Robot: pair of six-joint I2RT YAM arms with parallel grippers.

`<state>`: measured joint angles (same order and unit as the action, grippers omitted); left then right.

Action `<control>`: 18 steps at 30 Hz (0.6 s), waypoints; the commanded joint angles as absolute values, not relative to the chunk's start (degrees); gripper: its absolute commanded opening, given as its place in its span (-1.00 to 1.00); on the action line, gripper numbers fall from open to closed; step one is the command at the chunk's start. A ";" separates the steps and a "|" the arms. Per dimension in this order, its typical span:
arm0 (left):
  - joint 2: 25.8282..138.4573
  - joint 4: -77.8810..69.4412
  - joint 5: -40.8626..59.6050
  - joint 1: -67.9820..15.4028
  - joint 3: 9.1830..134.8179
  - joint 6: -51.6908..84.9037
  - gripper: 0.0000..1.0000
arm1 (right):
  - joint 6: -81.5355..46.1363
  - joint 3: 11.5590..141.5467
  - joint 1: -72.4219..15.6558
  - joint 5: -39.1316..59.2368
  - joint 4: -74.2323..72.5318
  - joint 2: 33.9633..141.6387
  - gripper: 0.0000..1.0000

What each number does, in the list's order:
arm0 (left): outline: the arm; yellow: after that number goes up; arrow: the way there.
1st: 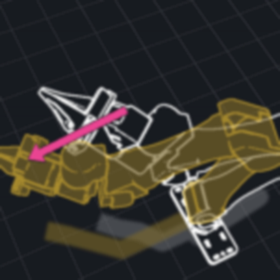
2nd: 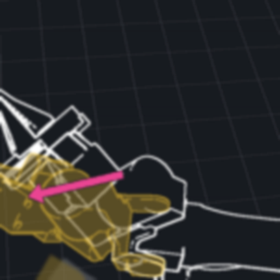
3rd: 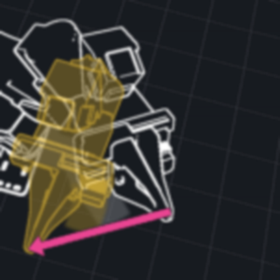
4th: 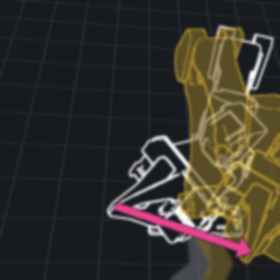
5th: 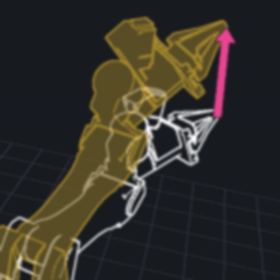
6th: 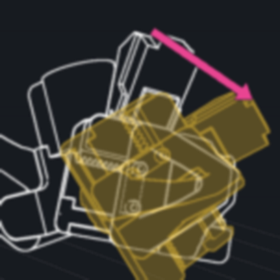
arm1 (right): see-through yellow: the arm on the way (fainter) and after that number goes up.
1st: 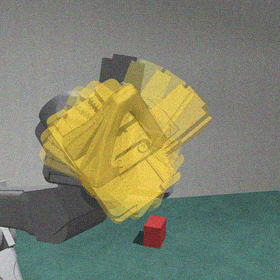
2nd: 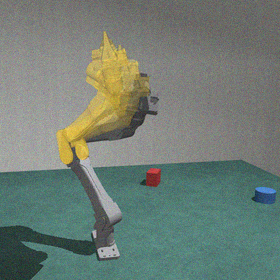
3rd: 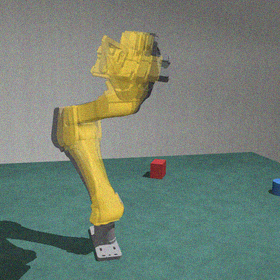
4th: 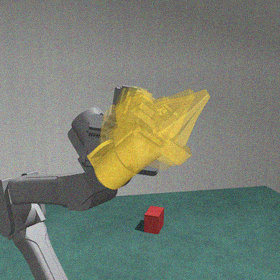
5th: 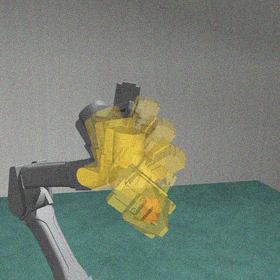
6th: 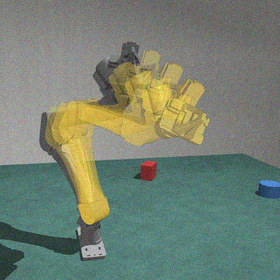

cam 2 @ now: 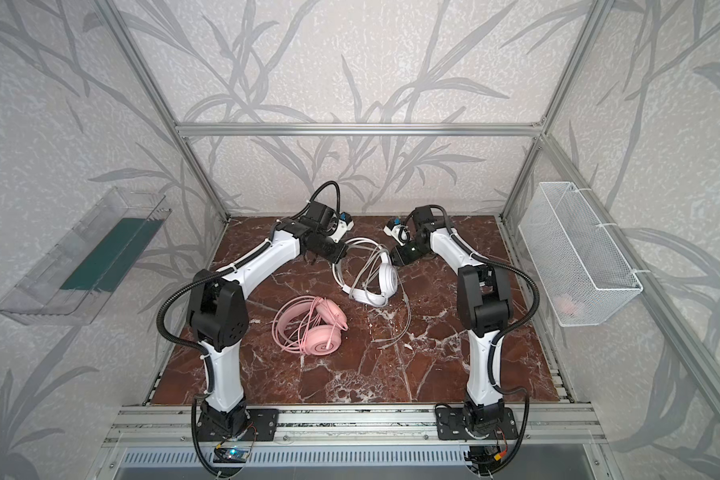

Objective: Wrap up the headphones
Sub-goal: 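Release the cable and lower the right gripper toward the cable on the table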

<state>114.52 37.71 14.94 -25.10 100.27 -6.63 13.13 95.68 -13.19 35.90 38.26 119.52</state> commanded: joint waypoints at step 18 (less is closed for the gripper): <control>109.48 31.76 23.58 -22.90 99.95 -0.84 -1.00 | -8.20 77.06 -12.81 42.82 11.83 117.69 -0.49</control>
<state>113.49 34.96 19.35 -23.66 100.25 -3.46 -4.01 79.15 -12.80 40.60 16.49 119.17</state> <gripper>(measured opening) 0.054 0.258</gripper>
